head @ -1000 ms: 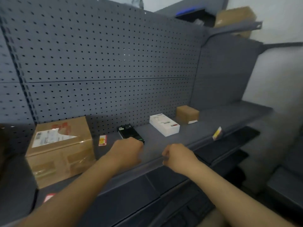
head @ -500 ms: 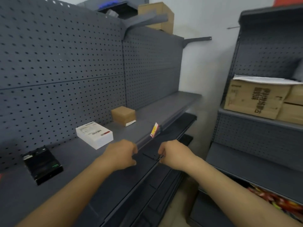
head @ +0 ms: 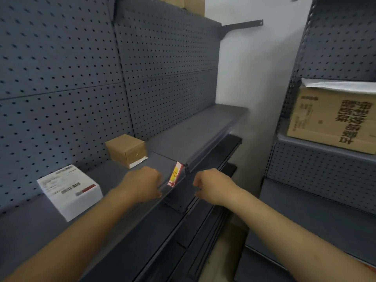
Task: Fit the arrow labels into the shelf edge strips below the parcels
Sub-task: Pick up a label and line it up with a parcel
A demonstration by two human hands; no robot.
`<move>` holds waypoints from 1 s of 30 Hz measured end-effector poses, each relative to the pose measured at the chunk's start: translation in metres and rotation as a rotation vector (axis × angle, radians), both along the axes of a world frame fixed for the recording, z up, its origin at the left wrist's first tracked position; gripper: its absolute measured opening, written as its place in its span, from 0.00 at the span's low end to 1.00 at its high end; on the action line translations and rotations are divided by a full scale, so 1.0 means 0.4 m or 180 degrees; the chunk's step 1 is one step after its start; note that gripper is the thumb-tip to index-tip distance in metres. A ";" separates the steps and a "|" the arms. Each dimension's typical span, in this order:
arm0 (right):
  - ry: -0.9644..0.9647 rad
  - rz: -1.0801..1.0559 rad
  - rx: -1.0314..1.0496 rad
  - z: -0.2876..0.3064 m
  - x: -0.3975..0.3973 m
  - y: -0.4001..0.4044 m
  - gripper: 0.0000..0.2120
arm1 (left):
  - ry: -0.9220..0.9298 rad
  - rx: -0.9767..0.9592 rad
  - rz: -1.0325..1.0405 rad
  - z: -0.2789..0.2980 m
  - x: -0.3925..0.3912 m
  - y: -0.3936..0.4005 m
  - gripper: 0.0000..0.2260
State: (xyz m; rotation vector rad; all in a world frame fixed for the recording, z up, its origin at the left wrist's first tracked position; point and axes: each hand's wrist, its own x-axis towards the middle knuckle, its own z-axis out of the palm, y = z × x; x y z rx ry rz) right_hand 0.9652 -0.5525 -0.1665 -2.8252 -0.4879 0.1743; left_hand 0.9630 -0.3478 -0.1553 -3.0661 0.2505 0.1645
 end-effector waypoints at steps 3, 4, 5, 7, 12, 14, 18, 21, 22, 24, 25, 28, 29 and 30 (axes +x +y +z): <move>0.0047 -0.0019 -0.0016 -0.010 0.109 0.013 0.13 | -0.0030 0.0077 0.0013 0.002 0.088 0.010 0.11; 0.0060 -0.0002 -0.0008 -0.015 0.143 0.017 0.13 | -0.0009 0.0102 0.0014 0.002 0.116 0.014 0.11; 0.0077 0.0025 0.0004 -0.021 0.175 0.022 0.12 | 0.0016 0.0109 0.0021 0.003 0.142 0.018 0.12; 0.0120 0.0101 0.0017 -0.035 0.234 0.031 0.12 | 0.0051 0.0130 0.0052 0.006 0.185 0.025 0.14; 0.0076 0.0364 0.0062 -0.071 0.363 0.059 0.11 | 0.0126 0.0170 0.0187 -0.004 0.259 0.042 0.18; 0.0116 0.0610 0.0031 -0.077 0.406 0.073 0.10 | 0.0117 0.0151 0.0291 -0.006 0.274 0.044 0.18; 0.0280 0.1058 0.0038 -0.083 0.469 0.092 0.08 | 0.0108 0.0061 0.0571 -0.002 0.288 0.041 0.20; 0.0413 0.1442 0.0008 -0.084 0.497 0.100 0.08 | 0.0131 -0.0014 0.0809 0.003 0.290 0.037 0.19; 0.0444 0.1581 -0.0009 -0.079 0.505 0.100 0.08 | 0.0126 -0.0049 0.0890 0.004 0.289 0.036 0.19; 0.0562 0.1804 0.0077 -0.059 0.520 0.102 0.08 | 0.0117 -0.0118 0.1026 0.008 0.283 0.033 0.19; 0.0623 0.1883 0.0187 -0.044 0.527 0.105 0.07 | 0.0106 -0.0134 0.1073 0.012 0.278 0.032 0.19; 0.0658 0.1952 0.0636 0.014 0.541 0.120 0.05 | 0.0022 -0.0184 0.1173 0.033 0.262 0.036 0.17; 0.0623 0.1968 0.0779 0.034 0.543 0.129 0.04 | -0.0046 -0.0203 0.1216 0.043 0.256 0.038 0.16; 0.0559 0.2008 0.0889 0.049 0.541 0.138 0.05 | -0.0141 -0.0243 0.1263 0.054 0.249 0.041 0.14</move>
